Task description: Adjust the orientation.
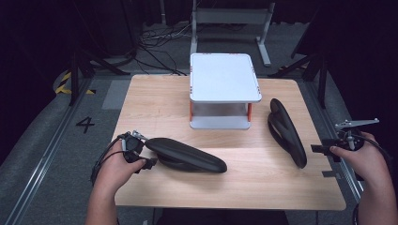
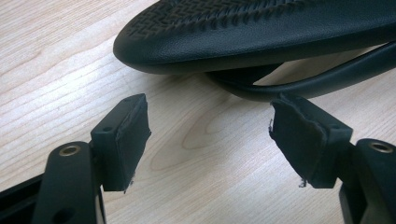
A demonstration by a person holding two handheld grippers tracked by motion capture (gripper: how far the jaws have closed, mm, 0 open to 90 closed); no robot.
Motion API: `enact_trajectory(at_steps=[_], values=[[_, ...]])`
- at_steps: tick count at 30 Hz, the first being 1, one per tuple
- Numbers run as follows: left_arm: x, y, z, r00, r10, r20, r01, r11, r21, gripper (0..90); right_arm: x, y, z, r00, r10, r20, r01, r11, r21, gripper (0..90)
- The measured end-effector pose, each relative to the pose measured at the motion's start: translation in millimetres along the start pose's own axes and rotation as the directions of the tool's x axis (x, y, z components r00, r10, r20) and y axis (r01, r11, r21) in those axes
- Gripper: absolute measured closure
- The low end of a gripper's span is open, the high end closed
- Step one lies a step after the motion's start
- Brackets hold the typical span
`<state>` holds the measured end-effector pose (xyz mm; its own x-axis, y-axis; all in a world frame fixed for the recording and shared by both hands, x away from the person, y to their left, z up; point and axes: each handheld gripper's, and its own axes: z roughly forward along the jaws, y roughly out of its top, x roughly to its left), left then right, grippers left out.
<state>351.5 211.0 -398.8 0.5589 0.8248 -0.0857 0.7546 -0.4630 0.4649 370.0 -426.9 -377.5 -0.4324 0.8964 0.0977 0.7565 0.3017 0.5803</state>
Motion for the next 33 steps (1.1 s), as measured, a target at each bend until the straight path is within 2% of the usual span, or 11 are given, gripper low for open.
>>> enact_trajectory(at_steps=[3, 7, 10, 15, 19, 25, 26, 32, 33], values=[[0.3, 1.2, -0.7, 0.9999, 0.016, 0.001, -0.016, 0.9999, -0.002, 28.3, 0.5, -1.5, 0.0, 1.0000, -0.003, 0.000, 0.003, 1.000, 0.015, 39.0], [-0.3, 2.4, -1.6, 0.9999, 0.014, -0.002, -0.014, 0.9999, -0.008, 28.3, 2.4, -1.7, -0.6, 0.9999, -0.011, 0.000, 0.011, 1.000, 0.014, 38.9], [-0.6, 2.8, -2.0, 0.9999, 0.014, 0.001, -0.014, 0.9999, -0.007, 28.3, 6.1, 0.1, -4.8, 0.9997, -0.023, 0.008, 0.023, 1.000, -0.012, 39.3], [-2.7, 3.4, -3.1, 0.9997, 0.024, 0.006, -0.024, 0.9996, -0.012, 28.3, 16.1, 3.8, -12.7, 0.9990, -0.044, -0.006, 0.044, 0.998, -0.037, 40.9], [-6.8, 4.7, -6.8, 0.9994, 0.029, 0.018, -0.028, 0.9990, -0.034, 28.3, 29.6, 8.9, -15.5, 0.9969, -0.064, -0.046, 0.061, 0.997, -0.054, 41.6], [-10.0, 3.5, -10.3, 0.9990, 0.039, 0.021, -0.038, 0.9985, -0.039, 28.5, 50.1, 18.3, -10.8, 0.9881, -0.127, -0.086, 0.122, 0.990, -0.069, 41.4], [-11.1, 2.7, -10.7, 0.9994, 0.028, 0.020, -0.027, 0.9988, -0.042, 28.5, 54.4, 20.2, -9.3, 0.9862, -0.136, -0.095, 0.129, 0.989, -0.071, 41.3], [-12.6, -3.1, -13.9, 0.9996, 0.023, 0.014, -0.022, 0.9987, -0.045, 28.7, 79.3, 31.8, 2.2, 0.9642, -0.203, -0.171, 0.189, 0.977, -0.094, 41.2], [-12.6, -3.1, -13.9, 0.9996, 0.023, 0.014, -0.022, 0.9987, -0.045, 28.8, 79.3, 31.8, 2.2, 0.9642, -0.203, -0.171, 0.189, 0.977, -0.094, 41.2]])
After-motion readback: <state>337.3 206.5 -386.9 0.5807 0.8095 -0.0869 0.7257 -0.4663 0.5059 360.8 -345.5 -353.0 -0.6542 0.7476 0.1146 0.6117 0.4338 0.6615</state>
